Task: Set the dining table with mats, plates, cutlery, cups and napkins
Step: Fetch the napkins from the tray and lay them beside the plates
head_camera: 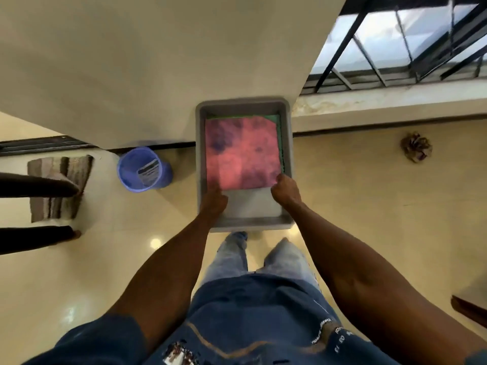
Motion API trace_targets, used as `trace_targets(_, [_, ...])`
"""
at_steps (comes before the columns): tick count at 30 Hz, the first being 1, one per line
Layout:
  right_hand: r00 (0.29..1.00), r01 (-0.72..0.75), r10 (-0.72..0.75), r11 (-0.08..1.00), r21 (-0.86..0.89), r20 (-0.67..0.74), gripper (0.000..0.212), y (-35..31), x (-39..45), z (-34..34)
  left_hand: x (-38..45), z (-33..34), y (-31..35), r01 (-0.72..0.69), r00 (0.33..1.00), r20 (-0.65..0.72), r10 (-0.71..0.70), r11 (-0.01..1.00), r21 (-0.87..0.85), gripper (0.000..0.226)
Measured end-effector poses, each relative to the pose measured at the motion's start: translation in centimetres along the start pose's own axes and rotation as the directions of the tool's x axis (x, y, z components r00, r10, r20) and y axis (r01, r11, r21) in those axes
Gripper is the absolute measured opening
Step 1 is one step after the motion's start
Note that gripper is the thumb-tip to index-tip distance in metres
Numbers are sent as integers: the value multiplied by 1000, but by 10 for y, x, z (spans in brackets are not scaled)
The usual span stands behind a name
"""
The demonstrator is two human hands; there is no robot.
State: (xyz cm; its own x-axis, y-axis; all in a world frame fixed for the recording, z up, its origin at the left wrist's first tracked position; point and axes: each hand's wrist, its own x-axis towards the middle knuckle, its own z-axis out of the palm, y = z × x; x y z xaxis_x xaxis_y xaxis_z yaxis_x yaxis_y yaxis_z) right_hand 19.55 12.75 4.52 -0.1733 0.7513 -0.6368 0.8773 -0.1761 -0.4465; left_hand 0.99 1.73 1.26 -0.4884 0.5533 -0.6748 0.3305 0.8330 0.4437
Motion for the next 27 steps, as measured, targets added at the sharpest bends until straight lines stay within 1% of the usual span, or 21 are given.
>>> trace_targets(2, [999,-40,39,998,41,21,28,-8,16,8,19,-4,3,49,998,33,-47,997,-64,46])
trace_targets(4, [994,-103,98,991,88,54,32,-11,28,13,41,1,3,156,986,83,-143,970,-184,46])
trace_targets(6, [983,-178,168,973,145,78,35,-7,40,20,60,8,1,293,955,158,-252,890,-349,33])
trace_targets(7, [976,-211,199,961,181,82,35,-3,49,26,68,14,-2,371,928,186,-322,839,-397,24])
trace_targets(8, [968,-251,239,946,203,84,34,1,58,33,77,19,-4,443,896,214,-388,779,-443,21])
trace_targets(9, [961,-277,268,935,222,73,32,7,65,40,81,24,-4,489,871,229,-434,728,-481,26])
trace_targets(10, [953,-304,300,927,218,54,30,10,68,44,85,29,-3,509,859,244,-451,696,-506,35])
trace_targets(11, [949,-314,315,931,186,25,27,14,74,50,90,34,-1,490,871,210,-445,753,-439,40])
trace_targets(12, [950,-309,313,942,130,-8,26,16,78,53,91,38,2,460,886,115,-449,818,-346,43])
trace_targets(13, [954,-294,296,954,57,-38,25,19,83,59,93,42,3,421,901,-17,-434,881,-217,44])
trace_targets(14, [957,-285,284,958,-16,-56,24,19,87,63,96,45,2,392,908,-109,-405,912,-122,45])
trace_targets(15, [960,-277,272,958,-69,-73,25,19,91,67,98,48,0,370,914,-155,-376,927,-67,44])
trace_targets(17, [943,-328,321,940,-97,-88,31,19,103,76,110,55,-5,367,915,-182,-359,930,12,39])
trace_targets(19, [905,-419,412,907,-50,-105,36,17,113,82,120,59,-9,374,912,-194,-361,927,39,34])
trace_targets(22, [859,-497,498,867,35,-122,34,16,124,84,131,56,-10,389,889,-267,-372,921,13,32])
trace_targets(25, [834,-527,532,847,72,-145,30,13,127,83,133,53,-10,373,889,-285,-358,928,-3,30])
trace_targets(27, [841,-508,514,858,78,-169,29,11,122,81,122,49,-3,332,892,-306,-332,942,-54,28])
